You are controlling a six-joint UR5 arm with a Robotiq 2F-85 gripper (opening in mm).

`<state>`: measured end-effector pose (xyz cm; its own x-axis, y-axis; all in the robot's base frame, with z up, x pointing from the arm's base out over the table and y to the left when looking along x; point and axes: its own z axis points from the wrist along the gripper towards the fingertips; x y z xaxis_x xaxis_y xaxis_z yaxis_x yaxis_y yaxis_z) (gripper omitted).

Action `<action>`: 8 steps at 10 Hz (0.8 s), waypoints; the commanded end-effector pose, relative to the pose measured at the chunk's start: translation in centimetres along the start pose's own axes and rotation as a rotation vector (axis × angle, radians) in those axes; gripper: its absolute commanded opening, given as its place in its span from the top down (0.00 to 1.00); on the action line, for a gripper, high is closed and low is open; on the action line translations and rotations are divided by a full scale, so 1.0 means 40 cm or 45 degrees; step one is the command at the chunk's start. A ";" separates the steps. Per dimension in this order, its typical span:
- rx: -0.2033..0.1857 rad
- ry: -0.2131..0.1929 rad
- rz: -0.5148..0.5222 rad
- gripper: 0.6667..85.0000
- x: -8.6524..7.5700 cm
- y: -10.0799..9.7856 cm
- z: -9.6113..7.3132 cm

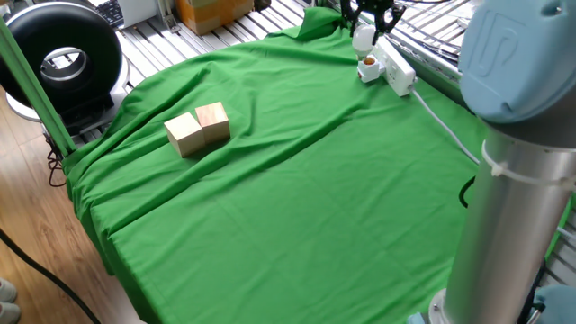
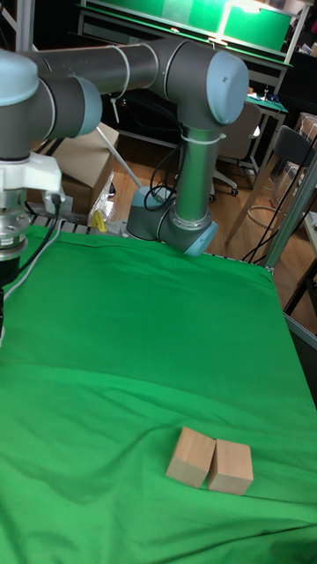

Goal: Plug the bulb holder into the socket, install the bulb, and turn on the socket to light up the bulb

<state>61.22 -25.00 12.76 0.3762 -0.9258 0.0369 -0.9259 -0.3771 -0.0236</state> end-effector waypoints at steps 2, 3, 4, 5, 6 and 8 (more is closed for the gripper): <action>-0.044 -0.069 -0.105 1.00 -0.004 0.030 -0.002; -0.046 -0.081 -0.134 1.00 0.013 0.035 -0.001; -0.044 -0.098 -0.162 1.00 0.023 0.038 -0.006; -0.040 -0.114 -0.172 1.00 0.032 0.042 -0.011; -0.038 -0.126 -0.176 1.00 0.033 0.042 -0.011; -0.024 -0.115 -0.187 1.00 0.042 0.032 -0.006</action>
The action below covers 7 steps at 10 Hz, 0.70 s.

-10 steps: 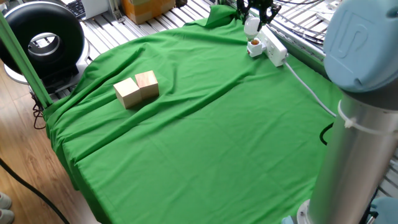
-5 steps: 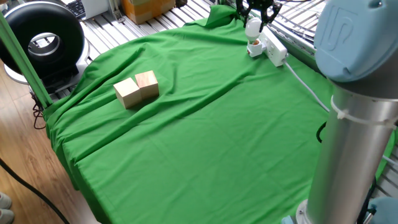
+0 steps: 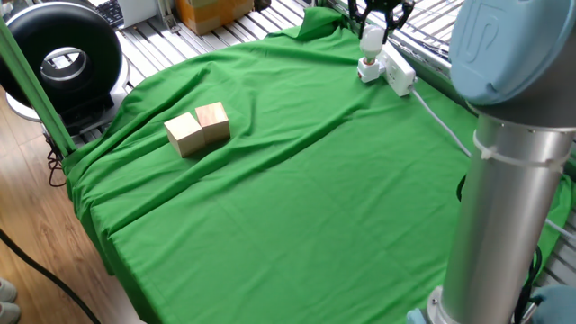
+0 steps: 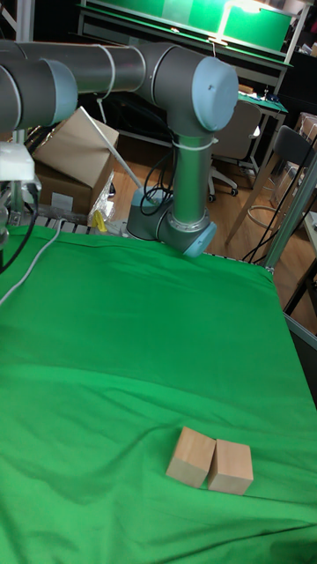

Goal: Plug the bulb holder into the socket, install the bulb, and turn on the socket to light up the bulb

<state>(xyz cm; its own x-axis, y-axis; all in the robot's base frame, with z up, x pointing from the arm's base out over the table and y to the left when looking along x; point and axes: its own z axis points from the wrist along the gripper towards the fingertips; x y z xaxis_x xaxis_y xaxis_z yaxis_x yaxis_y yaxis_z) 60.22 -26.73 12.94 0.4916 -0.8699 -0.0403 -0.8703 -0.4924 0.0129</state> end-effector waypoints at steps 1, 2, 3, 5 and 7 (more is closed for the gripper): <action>0.032 -0.029 -0.035 1.00 0.015 -0.020 0.010; 0.048 -0.042 -0.033 1.00 0.013 -0.032 0.014; 0.056 -0.029 -0.035 1.00 0.019 -0.037 0.014; 0.026 -0.026 -0.031 1.00 0.019 -0.021 0.015; 0.014 -0.015 -0.003 1.00 0.010 -0.006 0.001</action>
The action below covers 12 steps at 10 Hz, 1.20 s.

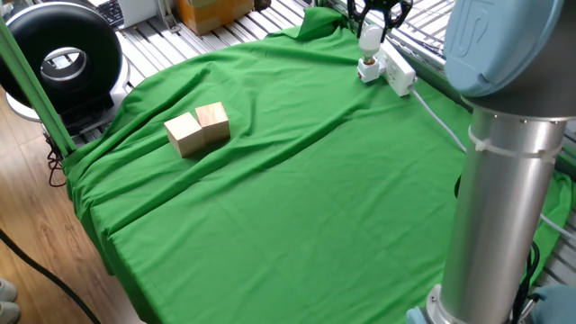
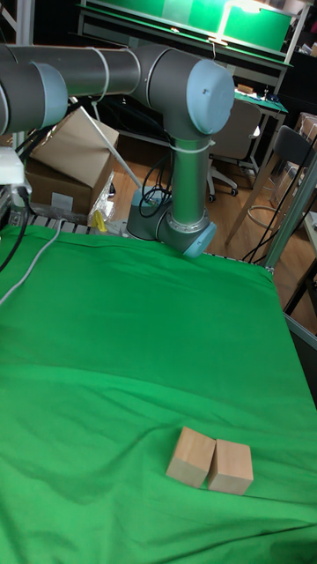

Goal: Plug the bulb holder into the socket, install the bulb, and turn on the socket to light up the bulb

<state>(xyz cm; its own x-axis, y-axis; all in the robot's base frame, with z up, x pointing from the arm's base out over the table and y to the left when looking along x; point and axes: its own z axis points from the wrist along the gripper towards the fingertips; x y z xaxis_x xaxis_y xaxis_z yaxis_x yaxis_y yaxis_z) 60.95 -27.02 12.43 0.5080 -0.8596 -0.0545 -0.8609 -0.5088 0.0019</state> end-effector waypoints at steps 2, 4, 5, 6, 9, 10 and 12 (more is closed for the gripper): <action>0.033 -0.011 0.070 1.00 -0.012 -0.010 -0.011; 0.107 0.024 0.089 1.00 0.007 -0.047 -0.013; 0.129 0.046 0.099 1.00 0.019 -0.057 -0.014; 0.104 0.018 0.083 1.00 0.004 -0.045 -0.013; 0.069 -0.006 0.035 1.00 0.017 -0.055 0.001; 0.069 0.010 0.035 1.00 0.030 -0.056 0.002; 0.037 -0.029 0.058 1.00 0.002 -0.036 -0.004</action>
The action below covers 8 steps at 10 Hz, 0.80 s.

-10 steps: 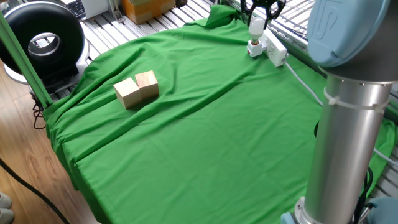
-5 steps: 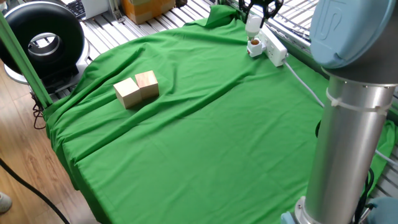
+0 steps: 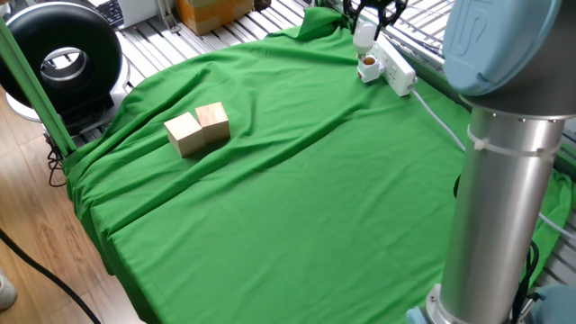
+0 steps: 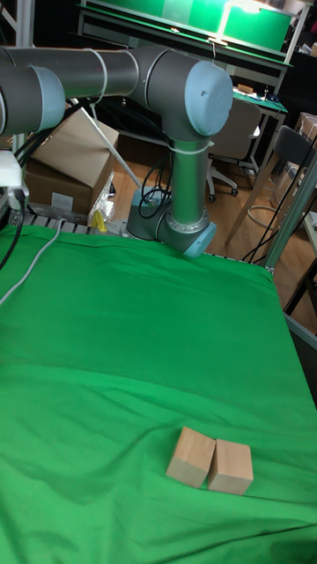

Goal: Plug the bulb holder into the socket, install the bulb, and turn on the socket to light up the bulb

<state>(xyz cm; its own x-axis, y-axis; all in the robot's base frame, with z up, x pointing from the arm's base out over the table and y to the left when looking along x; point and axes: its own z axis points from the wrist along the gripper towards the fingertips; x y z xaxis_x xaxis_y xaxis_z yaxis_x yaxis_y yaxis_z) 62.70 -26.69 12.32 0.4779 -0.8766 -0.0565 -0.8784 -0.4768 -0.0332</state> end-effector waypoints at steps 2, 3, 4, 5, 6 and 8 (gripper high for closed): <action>-0.006 -0.048 0.010 1.00 -0.033 0.021 -0.020; -0.012 -0.036 -0.002 1.00 -0.019 0.026 -0.022; -0.018 -0.037 -0.006 1.00 -0.008 0.025 -0.019; -0.023 -0.040 -0.006 1.00 0.000 0.022 -0.017; -0.031 -0.051 0.002 1.00 -0.002 0.023 -0.015; -0.068 -0.055 0.010 1.00 -0.010 0.034 -0.008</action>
<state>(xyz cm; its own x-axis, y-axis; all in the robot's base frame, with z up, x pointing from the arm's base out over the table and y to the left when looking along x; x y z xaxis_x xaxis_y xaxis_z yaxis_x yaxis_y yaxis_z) 61.53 -27.08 12.69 0.4760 -0.8750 -0.0880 -0.8782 -0.4783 0.0057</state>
